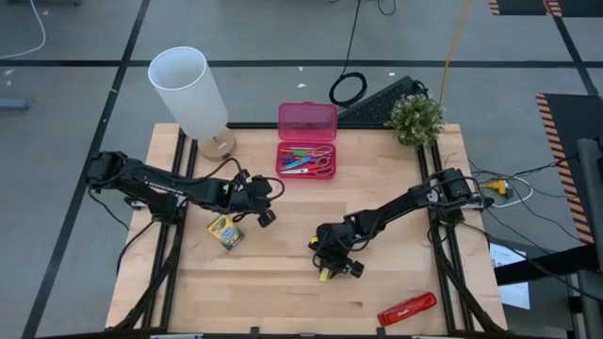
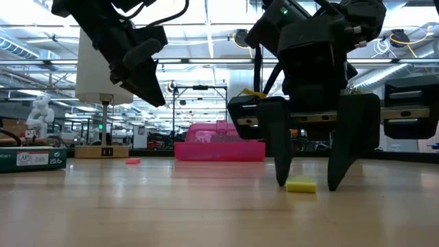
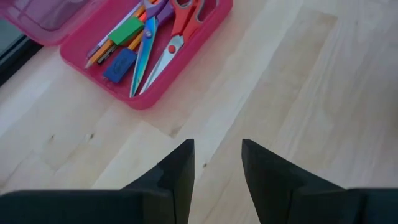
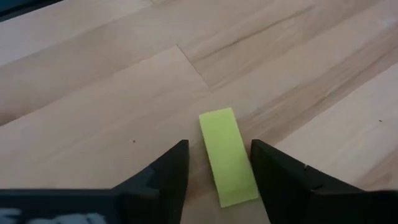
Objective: Pack school essentials
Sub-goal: Put the yellow eraser into the red supply box
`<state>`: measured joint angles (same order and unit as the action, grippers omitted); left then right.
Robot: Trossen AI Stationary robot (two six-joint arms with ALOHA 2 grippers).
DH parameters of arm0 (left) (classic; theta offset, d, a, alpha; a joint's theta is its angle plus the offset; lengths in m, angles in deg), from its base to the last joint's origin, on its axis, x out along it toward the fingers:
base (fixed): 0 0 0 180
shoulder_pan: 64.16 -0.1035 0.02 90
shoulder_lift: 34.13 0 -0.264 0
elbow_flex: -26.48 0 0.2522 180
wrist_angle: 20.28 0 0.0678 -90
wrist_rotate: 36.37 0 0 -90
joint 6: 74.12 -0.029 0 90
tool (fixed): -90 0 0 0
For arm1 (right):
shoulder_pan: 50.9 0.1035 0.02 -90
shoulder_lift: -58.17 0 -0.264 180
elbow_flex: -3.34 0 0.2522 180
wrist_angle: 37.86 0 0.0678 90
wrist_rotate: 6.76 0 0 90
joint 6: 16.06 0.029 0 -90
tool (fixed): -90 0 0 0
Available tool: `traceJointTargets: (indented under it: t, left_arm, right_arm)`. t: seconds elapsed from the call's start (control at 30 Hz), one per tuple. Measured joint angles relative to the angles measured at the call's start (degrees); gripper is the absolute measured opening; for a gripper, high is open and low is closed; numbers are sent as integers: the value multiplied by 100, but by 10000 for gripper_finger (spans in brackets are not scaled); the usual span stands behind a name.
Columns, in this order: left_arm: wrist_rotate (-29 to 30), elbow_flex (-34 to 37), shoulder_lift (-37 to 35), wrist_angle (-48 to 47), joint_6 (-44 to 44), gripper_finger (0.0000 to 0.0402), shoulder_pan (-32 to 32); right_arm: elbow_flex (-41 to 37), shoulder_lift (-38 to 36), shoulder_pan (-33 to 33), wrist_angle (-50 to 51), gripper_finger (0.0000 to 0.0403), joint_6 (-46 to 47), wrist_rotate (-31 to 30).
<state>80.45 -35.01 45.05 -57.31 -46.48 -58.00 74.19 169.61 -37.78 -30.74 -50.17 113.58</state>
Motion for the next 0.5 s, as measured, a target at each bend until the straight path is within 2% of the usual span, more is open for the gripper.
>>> traceJointTargets:
  t: [0.3,0.5]
  left_arm:
    - [55,-1,37,-1,463,136,280]
    - [327,-1,37,-8,557,136,576]
  right_arm:
    - [-3,2,3,-4,93,-61,-3]
    - [-5,-9,3,-4,76,22,-24]
